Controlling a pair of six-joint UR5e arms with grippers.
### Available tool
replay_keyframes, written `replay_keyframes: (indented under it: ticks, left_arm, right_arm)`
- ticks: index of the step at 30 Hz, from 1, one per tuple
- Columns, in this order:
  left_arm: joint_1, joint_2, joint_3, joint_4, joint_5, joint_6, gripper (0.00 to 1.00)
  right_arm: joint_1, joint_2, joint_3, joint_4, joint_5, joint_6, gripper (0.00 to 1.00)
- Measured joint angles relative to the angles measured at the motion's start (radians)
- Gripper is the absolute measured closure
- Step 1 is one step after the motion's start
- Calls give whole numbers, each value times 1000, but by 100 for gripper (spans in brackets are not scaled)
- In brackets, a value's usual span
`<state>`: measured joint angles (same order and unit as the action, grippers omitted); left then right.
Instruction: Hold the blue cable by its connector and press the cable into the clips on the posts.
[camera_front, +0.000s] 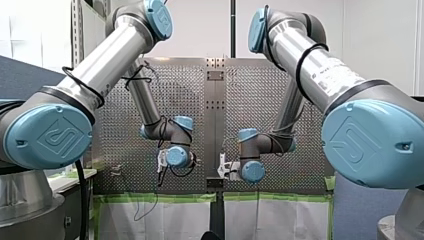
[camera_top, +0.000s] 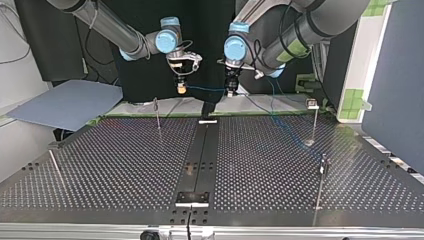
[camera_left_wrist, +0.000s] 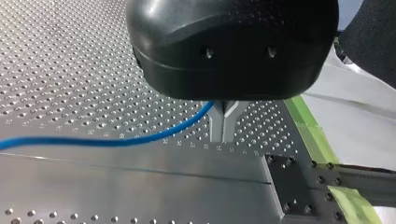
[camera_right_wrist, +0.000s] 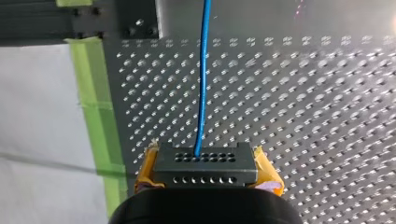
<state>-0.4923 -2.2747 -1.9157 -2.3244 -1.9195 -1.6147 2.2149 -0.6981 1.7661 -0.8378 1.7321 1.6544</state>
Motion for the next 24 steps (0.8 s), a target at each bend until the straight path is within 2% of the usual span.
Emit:
replay_keyframes:
  ticks: [5, 8, 12, 14, 20, 24]
  left_arm:
    - [-18, -4, 0, 7, -6, -3, 100]
    - [-32, -4, 0, 13, -5, -4, 100]
    - [-64, -7, 3, 27, -20, -13, 100]
    - [-77, -13, 8, 32, -23, -18, 100]
    - [-128, -60, 54, 11, -34, -26, 100]
    - [-160, -100, 94, 37, -44, -60, 100]
  right_arm:
    - [-9, 37, 14, -39, 3, 2, 100]
    - [-16, 38, 34, -66, 3, 12, 100]
    - [-26, 10, 70, -105, 4, 43, 100]
    - [-29, -4, 85, -121, 7, 52, 100]
    - [-42, -42, 140, -175, 14, 62, 100]
    - [-63, -47, 178, -213, 15, 63, 100]
